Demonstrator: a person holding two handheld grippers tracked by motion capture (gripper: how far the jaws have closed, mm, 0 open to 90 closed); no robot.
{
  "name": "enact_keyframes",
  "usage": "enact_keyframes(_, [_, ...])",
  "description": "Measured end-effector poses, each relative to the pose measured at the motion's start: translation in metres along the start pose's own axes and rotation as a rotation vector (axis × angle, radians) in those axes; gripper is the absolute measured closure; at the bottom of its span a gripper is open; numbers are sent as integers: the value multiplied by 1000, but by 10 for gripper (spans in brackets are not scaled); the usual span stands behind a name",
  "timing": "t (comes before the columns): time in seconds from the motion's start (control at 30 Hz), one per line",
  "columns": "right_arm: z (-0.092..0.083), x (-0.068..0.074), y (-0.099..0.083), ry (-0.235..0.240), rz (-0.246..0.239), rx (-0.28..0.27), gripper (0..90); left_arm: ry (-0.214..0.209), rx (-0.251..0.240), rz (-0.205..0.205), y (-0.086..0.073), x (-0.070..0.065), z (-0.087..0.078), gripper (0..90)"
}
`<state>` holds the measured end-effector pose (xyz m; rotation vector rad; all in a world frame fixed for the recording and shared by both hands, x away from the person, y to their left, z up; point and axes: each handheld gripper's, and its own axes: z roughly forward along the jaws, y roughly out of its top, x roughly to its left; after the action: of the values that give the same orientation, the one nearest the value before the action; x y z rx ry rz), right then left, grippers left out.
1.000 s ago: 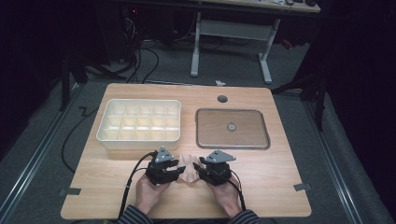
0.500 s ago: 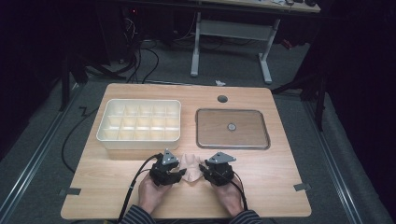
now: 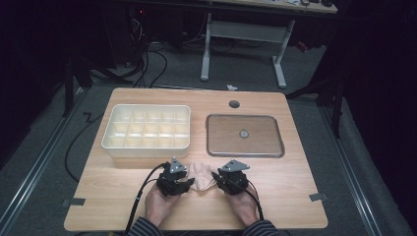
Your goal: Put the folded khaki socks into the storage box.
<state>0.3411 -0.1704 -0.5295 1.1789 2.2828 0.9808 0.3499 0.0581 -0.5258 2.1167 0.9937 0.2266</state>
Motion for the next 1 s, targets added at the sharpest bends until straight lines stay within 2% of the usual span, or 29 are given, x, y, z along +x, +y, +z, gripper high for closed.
enact_keyframes(0.17, [0, -1, 2, -3, -3, -2, 687, -8, 10, -4, 1, 0, 0, 591])
enact_keyframes(0.23, [-1, -1, 3, -3, 11, -11, 670, -12, 8, -12, 1, 0, 0, 586])
enact_keyframes(0.33, [-9, -1, 4, -8, 36, -50, 642, -28, 5, -37, 2, 1, -1, 558])
enact_keyframes(0.4, [-14, 1, 5, 2, 42, -71, 640, -22, -9, -40, 4, 1, -3, 540])
enact_keyframes(0.43, [-16, 3, 6, 7, 42, -78, 641, -33, -51, -108, 5, -3, -3, 539])
enact_keyframes(0.47, [-18, 5, 7, 13, 34, -81, 644, -41, -73, -143, 7, -4, -4, 537])
enact_keyframes(0.57, [-21, 10, 12, 38, 22, -82, 670, -16, -22, -27, 14, 11, -13, 527])
enact_keyframes(0.63, [-23, 18, 16, 58, -3, -91, 698, -17, -35, -43, 18, 16, -14, 521])
enact_keyframes(0.7, [-24, 24, 19, 76, -18, -94, 715, -13, -29, -51, 23, 21, -13, 513])
enact_keyframes(0.8, [-21, 34, 22, 106, -29, -97, 728, -25, -37, -71, 31, 26, -10, 500])
enact_keyframes(0.93, [-11, 44, 22, 125, -45, -64, 743, -47, -44, -87, 38, 28, -2, 486])
enact_keyframes(1.0, [-9, 46, 21, 125, -46, -57, 747, -43, -33, -95, 38, 29, 4, 487])
